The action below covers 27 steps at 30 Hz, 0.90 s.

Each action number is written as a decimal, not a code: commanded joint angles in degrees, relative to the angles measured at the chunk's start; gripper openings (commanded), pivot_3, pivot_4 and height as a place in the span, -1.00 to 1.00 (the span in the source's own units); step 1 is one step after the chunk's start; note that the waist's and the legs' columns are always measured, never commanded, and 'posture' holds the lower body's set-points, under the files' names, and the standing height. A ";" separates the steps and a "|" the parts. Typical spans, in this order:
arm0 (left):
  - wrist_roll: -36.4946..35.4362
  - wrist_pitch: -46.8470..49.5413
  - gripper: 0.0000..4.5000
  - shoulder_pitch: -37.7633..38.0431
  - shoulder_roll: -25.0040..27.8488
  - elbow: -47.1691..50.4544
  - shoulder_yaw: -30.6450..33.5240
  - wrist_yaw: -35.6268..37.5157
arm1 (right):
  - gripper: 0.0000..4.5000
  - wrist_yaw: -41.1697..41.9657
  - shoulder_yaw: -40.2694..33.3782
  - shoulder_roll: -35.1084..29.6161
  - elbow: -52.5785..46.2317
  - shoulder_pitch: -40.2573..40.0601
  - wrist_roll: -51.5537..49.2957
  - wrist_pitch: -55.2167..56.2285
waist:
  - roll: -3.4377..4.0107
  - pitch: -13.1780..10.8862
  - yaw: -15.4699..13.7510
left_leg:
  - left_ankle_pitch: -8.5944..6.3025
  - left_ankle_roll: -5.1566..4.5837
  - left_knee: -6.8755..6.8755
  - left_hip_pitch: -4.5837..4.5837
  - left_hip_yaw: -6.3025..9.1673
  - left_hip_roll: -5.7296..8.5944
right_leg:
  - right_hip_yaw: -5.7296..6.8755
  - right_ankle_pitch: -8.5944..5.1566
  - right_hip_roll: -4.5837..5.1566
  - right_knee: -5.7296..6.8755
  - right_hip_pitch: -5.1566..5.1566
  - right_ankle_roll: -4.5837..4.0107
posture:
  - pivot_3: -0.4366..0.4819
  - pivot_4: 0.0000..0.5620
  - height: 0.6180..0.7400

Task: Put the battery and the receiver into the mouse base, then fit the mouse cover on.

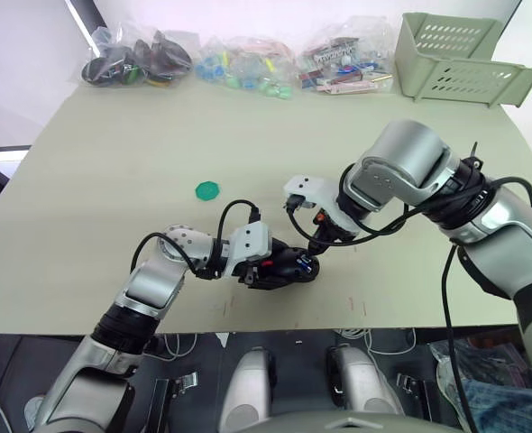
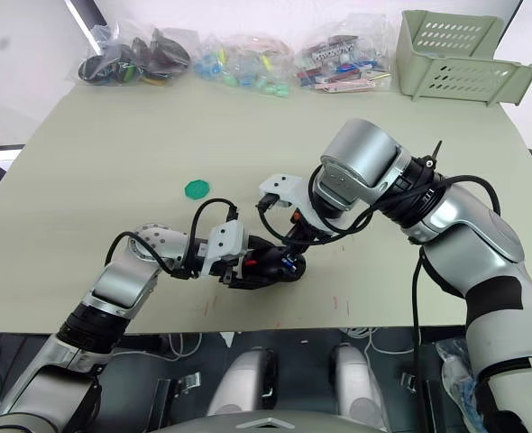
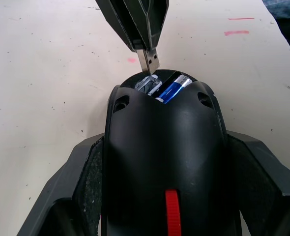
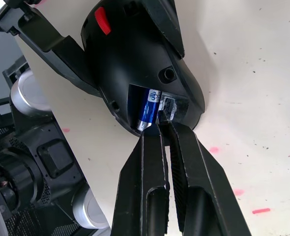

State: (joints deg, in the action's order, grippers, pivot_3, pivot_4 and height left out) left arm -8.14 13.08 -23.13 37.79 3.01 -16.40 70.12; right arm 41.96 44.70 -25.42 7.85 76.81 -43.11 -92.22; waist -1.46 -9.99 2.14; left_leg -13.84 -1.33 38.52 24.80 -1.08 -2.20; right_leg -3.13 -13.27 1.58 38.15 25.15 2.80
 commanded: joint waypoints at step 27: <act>0.25 -0.47 0.44 -1.07 -0.59 0.05 -0.09 -0.17 | -1.00 -0.07 -1.84 2.68 0.70 -1.74 4.40 -0.28 | 0.00 0.00 0.05 | 0.00 0.00 0.00 0.00 0.01 0.00 | 0.01 0.00 0.00 0.01 0.00 0.00 | -0.05 -0.47 1.00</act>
State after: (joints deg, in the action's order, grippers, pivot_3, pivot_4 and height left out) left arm -7.90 13.12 -23.47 37.40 2.62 -16.42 70.13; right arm 41.82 44.13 -23.12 9.10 75.23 -39.05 -92.22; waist -1.45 -9.99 2.19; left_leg -13.84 -1.33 38.52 24.79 -1.07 -2.20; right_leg -3.12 -13.27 1.58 38.16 25.15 2.79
